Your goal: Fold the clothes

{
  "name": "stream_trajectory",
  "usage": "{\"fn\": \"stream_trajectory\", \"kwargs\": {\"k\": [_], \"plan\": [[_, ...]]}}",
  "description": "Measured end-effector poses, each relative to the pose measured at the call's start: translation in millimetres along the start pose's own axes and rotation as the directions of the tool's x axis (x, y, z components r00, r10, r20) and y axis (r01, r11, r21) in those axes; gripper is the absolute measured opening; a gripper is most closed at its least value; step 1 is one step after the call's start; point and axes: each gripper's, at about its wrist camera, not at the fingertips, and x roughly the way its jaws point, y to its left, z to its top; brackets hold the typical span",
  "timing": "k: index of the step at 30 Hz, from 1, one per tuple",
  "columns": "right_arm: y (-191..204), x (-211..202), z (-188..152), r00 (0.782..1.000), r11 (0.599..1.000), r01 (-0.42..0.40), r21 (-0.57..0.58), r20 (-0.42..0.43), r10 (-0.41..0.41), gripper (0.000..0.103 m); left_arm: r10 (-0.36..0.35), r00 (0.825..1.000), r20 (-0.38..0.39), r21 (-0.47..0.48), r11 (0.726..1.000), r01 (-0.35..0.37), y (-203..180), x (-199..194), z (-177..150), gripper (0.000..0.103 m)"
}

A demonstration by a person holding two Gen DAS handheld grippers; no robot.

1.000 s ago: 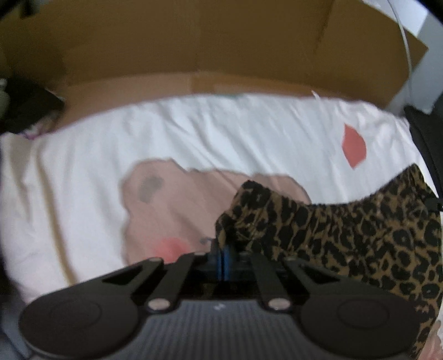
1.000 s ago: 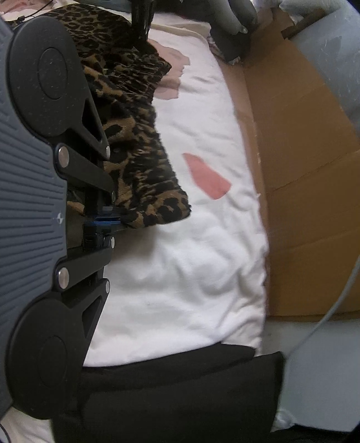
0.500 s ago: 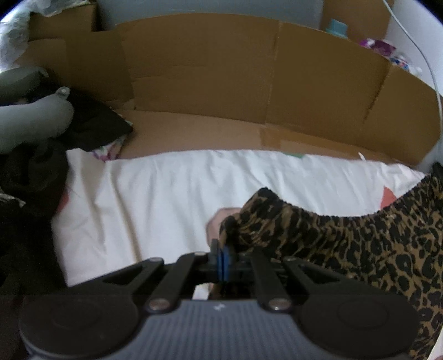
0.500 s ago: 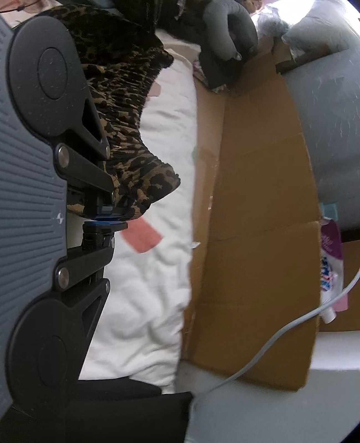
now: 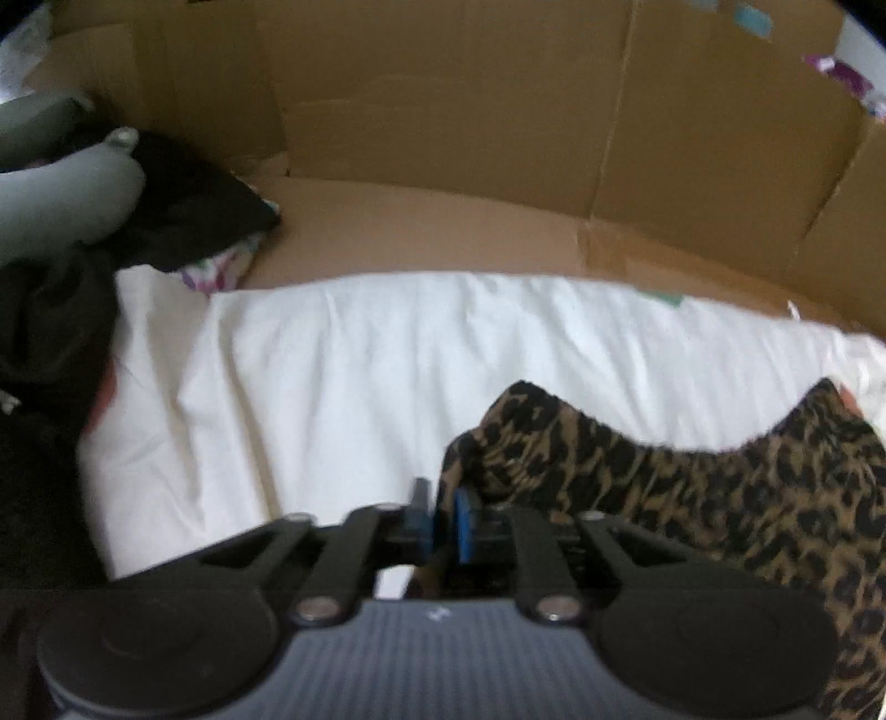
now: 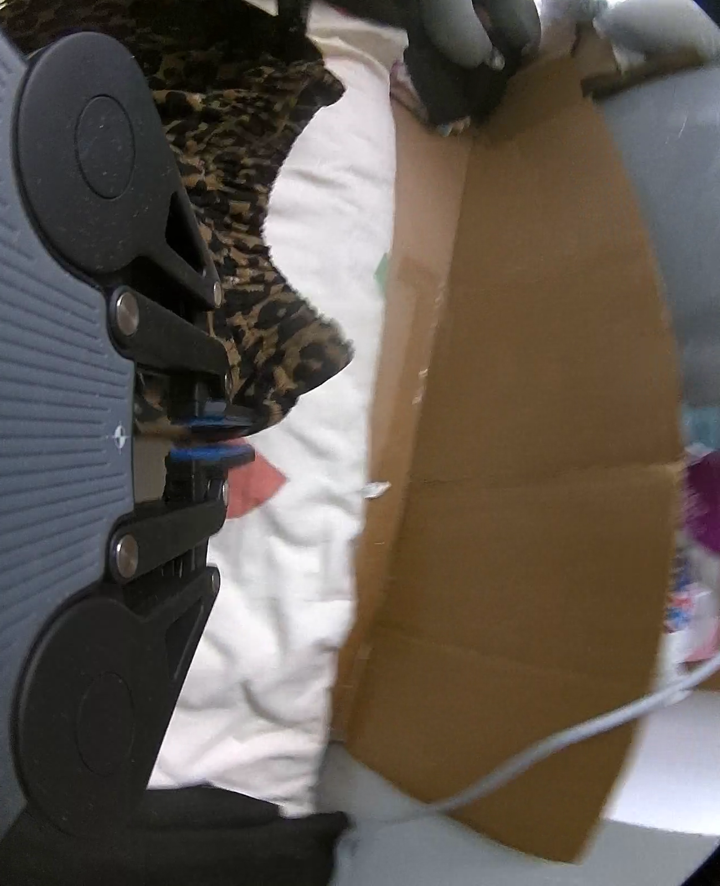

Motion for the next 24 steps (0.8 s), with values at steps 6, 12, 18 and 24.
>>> {"fn": "stream_trajectory", "kwargs": {"k": [6,12,18,24], "plan": [[-17.8,-4.4,-8.9,1.0,0.999,-0.02,0.047,0.009,0.02,0.046,0.021,1.0,0.0,-0.029,0.999,-0.021,14.2,-6.9,-9.1,0.053],[-36.6,-14.4,-25.2,0.999,0.994,-0.047,0.101,-0.008,0.048,0.046,0.012,1.0,-0.004,-0.08,0.997,-0.013,26.9,-26.7,-25.5,0.058],[-45.1,-27.9,-45.8,0.994,0.983,-0.103,0.151,-0.023,0.108,0.046,0.006,1.0,0.0,-0.065,0.998,-0.006,25.4,-47.8,-53.1,0.061],[-37.8,-48.9,-62.9,0.984,0.972,-0.175,0.159,0.004,0.177,0.046,0.026,0.999,0.023,-0.066,0.997,-0.025,24.1,-72.5,-81.8,0.067]]}}
